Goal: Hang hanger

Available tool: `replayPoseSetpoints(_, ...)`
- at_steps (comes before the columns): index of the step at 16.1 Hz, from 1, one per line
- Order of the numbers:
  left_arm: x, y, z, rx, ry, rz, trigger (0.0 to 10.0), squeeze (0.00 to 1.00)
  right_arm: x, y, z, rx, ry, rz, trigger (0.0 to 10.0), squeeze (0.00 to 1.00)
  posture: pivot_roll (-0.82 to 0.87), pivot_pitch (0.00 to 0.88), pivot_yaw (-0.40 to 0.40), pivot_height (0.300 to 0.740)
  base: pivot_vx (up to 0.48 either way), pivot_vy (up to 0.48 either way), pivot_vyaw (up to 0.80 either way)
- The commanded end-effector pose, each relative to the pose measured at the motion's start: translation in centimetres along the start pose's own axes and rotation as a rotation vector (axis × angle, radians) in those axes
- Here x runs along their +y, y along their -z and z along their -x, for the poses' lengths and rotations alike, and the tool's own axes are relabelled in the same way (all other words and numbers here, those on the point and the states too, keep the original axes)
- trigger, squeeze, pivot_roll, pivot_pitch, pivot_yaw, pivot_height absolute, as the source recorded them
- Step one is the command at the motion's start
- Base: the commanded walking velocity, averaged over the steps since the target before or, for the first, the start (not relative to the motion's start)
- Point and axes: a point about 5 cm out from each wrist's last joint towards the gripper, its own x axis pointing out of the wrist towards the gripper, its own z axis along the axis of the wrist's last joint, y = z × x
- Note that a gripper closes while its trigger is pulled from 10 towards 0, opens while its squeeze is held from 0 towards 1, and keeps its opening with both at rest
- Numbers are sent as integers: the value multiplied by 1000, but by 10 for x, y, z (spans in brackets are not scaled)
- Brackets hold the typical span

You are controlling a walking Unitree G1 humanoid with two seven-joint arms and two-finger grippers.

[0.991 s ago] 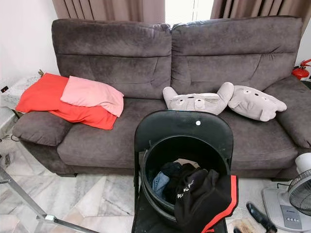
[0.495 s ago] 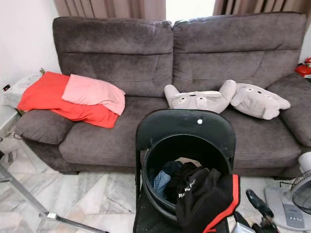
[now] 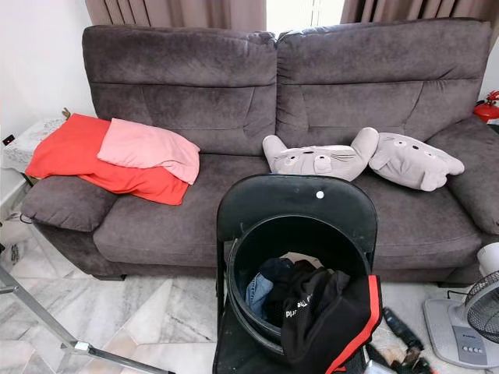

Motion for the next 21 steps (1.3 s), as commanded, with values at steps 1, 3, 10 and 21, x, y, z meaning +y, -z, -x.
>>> replayPoseSetpoints(1,3,3,1,12,-2,-19,10000,0,5,-1,0,-6,-28,1,10000,0,-30,53,51,740,0,0,0)
replayPoseSetpoints(3,3,3,1,12,0,-21,10000,0,3,1,-2,6,-14,22,10000,0,-26,53,49,740,0,0,0)
replayPoseSetpoints(10,2,3,1,12,6,-33,10000,0,-22,-18,-10,-66,164,32,10000,0,-29,49,48,740,0,0,0)
replayPoseSetpoints(21,1,2,1,11,9,-34,10000,0,-26,-36,-35,-172,120,-30,10000,0,-23,47,51,740,0,0,0)
